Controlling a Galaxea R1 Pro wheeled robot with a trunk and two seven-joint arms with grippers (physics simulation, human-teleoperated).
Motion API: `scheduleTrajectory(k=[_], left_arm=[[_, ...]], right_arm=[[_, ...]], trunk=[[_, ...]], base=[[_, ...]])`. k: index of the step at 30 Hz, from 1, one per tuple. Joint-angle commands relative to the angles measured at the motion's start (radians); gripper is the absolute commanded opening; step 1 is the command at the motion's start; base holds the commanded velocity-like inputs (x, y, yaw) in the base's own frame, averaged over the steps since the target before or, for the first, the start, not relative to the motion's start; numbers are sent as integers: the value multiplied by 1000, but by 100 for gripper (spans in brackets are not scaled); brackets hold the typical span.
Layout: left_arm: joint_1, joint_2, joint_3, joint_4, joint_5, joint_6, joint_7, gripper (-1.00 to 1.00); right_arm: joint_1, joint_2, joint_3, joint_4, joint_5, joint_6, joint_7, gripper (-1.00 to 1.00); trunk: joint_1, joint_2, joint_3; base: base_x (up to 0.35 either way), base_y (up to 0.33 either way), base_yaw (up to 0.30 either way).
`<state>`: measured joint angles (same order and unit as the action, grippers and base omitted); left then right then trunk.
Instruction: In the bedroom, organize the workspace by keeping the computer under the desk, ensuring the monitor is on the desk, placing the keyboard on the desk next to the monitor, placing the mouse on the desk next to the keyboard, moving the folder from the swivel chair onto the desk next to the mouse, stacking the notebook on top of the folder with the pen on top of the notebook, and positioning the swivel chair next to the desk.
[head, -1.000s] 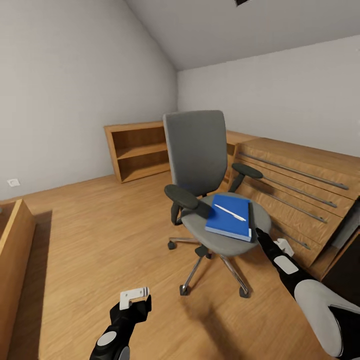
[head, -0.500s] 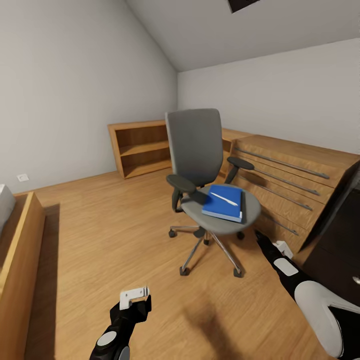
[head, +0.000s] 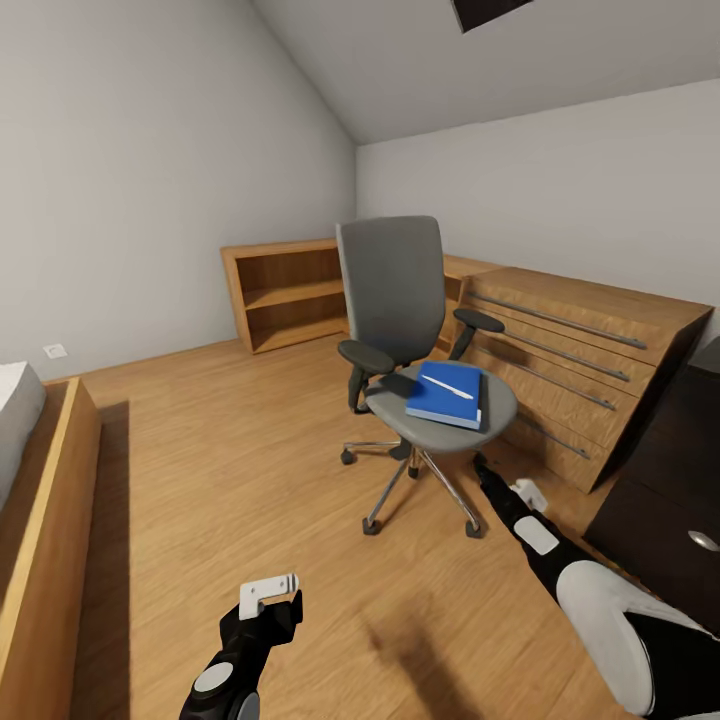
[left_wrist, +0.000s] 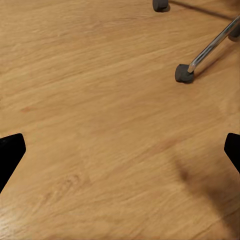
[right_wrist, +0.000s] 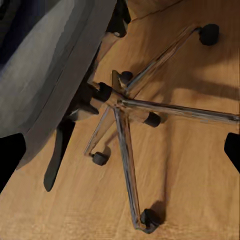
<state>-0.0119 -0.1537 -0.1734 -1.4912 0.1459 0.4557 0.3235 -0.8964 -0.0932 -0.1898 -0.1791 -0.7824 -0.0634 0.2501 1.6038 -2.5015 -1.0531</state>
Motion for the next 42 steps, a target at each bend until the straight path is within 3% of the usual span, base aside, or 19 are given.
scheduleTrajectory(k=[1,4,5,8,9,12,16,25,42], left_arm=[[0,0,-2,-1,11,3,9,100],[0,0,-2,-1,11,3,9,100],[-1,0,-2,-1,11,3,9,100],[0,0,-2,-1,11,3,9,100],[-1,0,-2,-1,11,3,9,100],[-1,0,-2,-1,11,3,9,100],[0,0,-2,-1,10,3,9,100],[-1,0,-3,-1,10,3,8,100],[-1,0,-3,0,10,3,8,100]], right_arm=[[-1,16,-6,2,9,-2,7,100],[0,35,-6,3,30,-2,10,100],[6,61,-7,3,44,-2,15,100],[11,85,-7,3,50,-2,17,100],[14,111,-6,4,53,-1,18,100],[22,131,-5,4,62,0,18,100],[25,148,-5,4,104,2,19,100],[27,154,-5,3,129,2,31,100],[27,149,-5,0,132,1,32,100]], trunk=[[0,0,-1],[0,0,-1],[0,0,-1],[0,0,-1],[0,0,-1],[0,0,-1],[0,0,-1],[0,0,-1],[0,0,-1]], base=[[-2,1,0],[0,0,0],[0,0,0],[0,0,0],[0,0,0],[0,0,0],[71,0,0],[193,0,0],[171,0,0]])
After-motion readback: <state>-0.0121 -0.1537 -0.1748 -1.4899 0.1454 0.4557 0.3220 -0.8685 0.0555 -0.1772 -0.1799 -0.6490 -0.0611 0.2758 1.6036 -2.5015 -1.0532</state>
